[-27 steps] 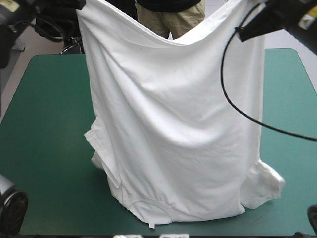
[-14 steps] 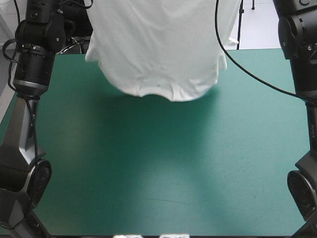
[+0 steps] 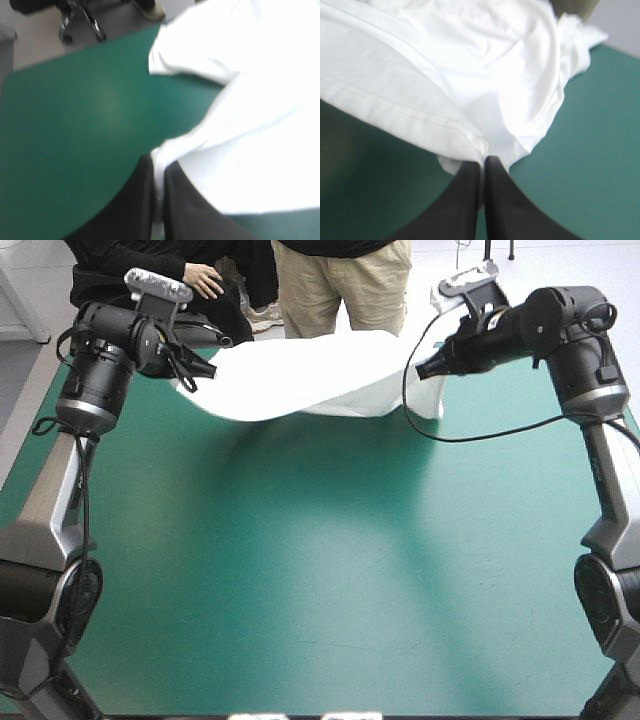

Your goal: Fold the cloth

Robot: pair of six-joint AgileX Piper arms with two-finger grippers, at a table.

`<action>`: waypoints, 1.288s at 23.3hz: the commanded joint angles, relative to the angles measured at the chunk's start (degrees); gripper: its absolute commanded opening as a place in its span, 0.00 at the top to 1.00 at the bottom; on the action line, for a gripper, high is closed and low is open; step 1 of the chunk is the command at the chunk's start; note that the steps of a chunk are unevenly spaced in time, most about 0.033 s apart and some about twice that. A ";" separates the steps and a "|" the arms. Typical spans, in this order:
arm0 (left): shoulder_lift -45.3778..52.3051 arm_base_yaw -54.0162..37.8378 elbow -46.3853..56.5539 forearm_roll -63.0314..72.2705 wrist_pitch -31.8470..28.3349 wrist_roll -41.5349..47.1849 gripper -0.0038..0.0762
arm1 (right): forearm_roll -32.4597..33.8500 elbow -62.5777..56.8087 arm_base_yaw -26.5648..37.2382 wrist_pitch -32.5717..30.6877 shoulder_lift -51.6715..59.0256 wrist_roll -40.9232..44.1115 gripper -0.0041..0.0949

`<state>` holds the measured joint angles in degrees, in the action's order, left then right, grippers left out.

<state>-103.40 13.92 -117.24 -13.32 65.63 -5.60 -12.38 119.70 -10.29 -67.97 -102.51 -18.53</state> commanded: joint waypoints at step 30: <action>53.71 -4.20 74.47 17.66 8.32 -3.53 0.97 | -1.15 -81.86 4.42 -0.79 52.65 3.88 0.98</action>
<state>-51.12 9.65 -44.02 2.97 70.32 -9.79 -11.11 38.54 -6.37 -70.35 -50.40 -13.64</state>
